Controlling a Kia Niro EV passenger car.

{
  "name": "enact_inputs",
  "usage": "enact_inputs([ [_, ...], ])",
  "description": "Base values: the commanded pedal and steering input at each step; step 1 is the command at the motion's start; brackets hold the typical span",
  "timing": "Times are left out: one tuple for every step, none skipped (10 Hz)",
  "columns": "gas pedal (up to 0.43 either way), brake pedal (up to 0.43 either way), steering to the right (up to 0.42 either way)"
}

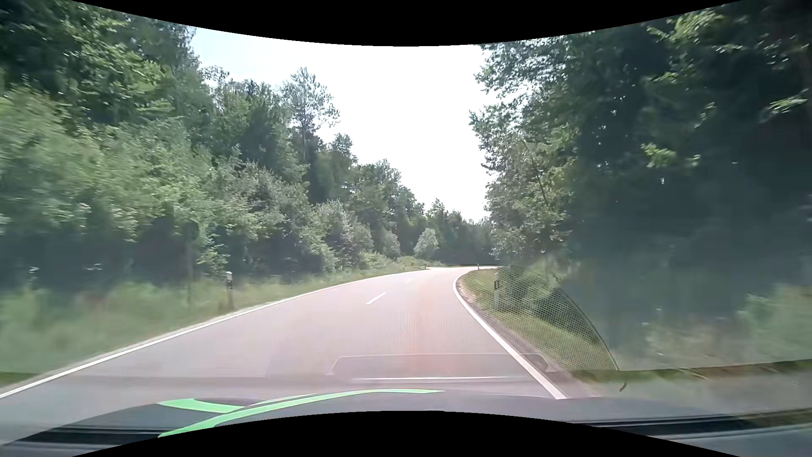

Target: Follow the waypoints while adhering to traffic rules and regulations

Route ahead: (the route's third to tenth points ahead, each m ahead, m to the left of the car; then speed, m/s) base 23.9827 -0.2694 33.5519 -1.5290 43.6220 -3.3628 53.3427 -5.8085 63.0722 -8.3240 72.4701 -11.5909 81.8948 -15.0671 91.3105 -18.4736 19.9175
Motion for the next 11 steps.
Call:
enact_inputs([
  [0.000,0.183,0.025],
  [0.000,0.183,0.030],
  [0.000,0.177,0.032],
  [0.000,0.171,0.034],
  [0.000,0.165,0.035],
  [0.000,0.152,0.035],
  [0.000,0.152,0.035],
  [0.000,0.152,0.035],
  [0.000,0.152,0.035],
  [0.000,0.152,0.035],
  [0.000,0.152,0.034],
])
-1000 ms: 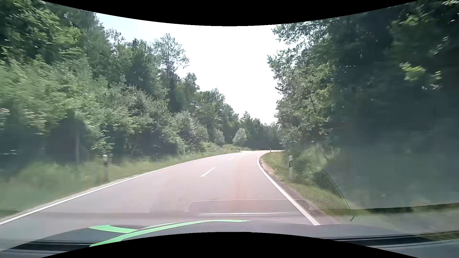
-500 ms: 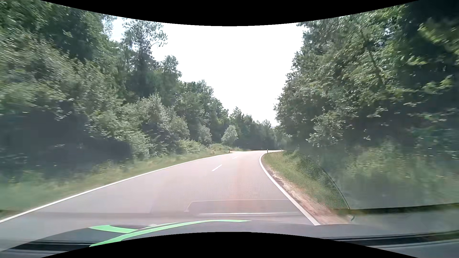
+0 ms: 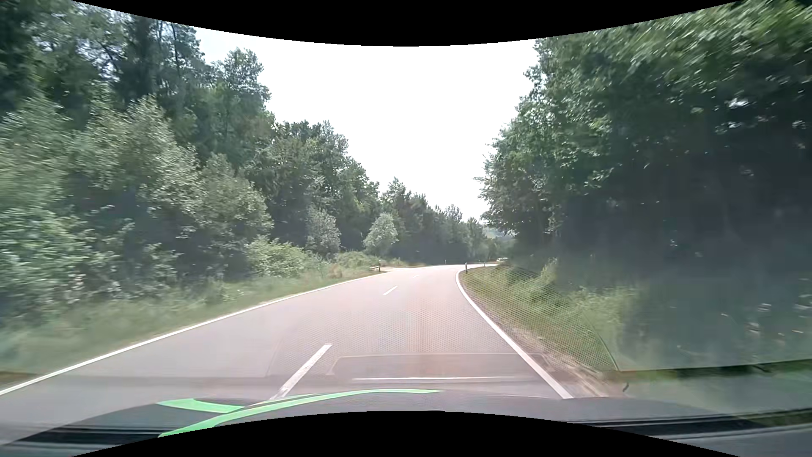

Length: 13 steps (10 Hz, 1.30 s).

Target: Follow the waypoints while adhering to traffic rules and regulations

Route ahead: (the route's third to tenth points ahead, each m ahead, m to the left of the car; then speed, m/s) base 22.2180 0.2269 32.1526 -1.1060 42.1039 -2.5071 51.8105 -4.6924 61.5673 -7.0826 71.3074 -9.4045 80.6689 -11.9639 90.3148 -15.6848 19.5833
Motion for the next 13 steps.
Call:
enact_inputs([
  [0.000,0.152,0.034],
  [0.000,0.152,0.034],
  [0.000,0.152,0.034],
  [0.000,0.152,0.034],
  [0.000,0.152,0.033],
  [0.000,0.152,0.031],
  [0.000,0.152,0.029],
  [0.000,0.159,0.026],
  [0.000,0.159,0.024],
  [0.000,0.165,0.023],
  [0.000,0.165,0.022],
  [0.000,0.165,0.022],
  [0.000,0.165,0.022],
])
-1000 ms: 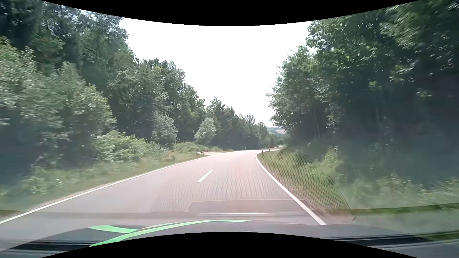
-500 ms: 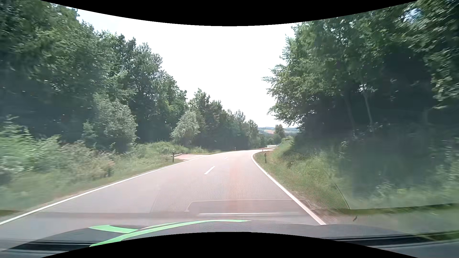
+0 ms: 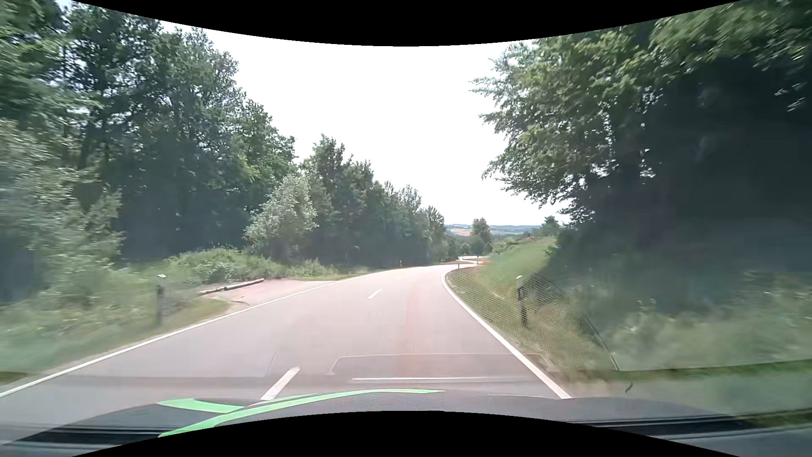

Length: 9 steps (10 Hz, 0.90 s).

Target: Follow the waypoints while adhering to traffic rules and regulations

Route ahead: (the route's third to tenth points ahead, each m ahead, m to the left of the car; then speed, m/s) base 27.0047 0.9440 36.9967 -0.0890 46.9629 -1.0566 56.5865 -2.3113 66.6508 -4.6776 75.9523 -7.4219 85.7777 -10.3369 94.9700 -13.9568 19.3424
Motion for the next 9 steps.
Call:
enact_inputs([
  [0.000,0.165,0.021],
  [0.000,0.165,0.021],
  [0.000,0.165,0.020],
  [0.000,0.165,0.019],
  [0.000,0.165,0.018],
  [0.000,0.165,0.018],
  [0.000,0.171,0.019],
  [0.000,0.171,0.019],
  [0.000,0.171,0.019],
])
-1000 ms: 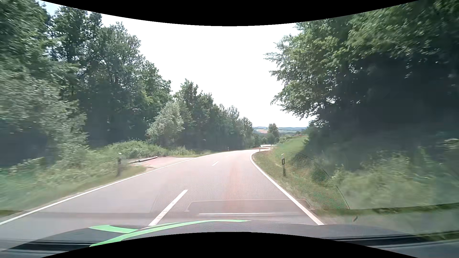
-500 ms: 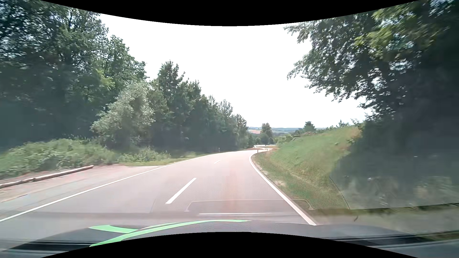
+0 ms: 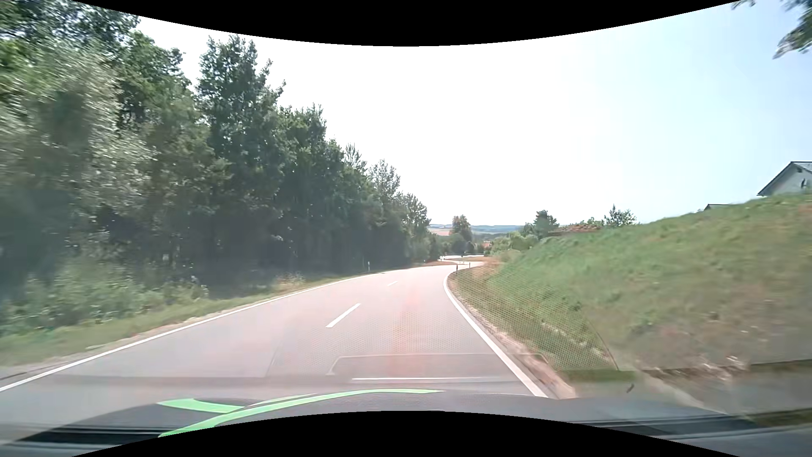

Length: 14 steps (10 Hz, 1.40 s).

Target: Follow the waypoints while adhering to traffic rules and regulations

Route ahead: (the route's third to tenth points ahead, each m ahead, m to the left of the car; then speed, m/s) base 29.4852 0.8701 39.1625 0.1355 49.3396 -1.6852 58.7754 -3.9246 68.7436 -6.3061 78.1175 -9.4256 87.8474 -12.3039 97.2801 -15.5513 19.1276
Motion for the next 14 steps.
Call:
enact_inputs([
  [0.000,0.171,0.022],
  [0.000,0.171,0.024],
  [0.000,0.171,0.024],
  [0.000,0.171,0.024],
  [0.000,0.171,0.024],
  [0.000,0.177,0.024],
  [0.000,0.177,0.024],
  [0.000,0.177,0.023],
  [0.000,0.183,0.022],
  [0.000,0.183,0.022],
  [0.000,0.189,0.023],
  [0.000,0.195,0.026],
  [0.000,0.195,0.026],
  [0.000,0.207,0.026],
])
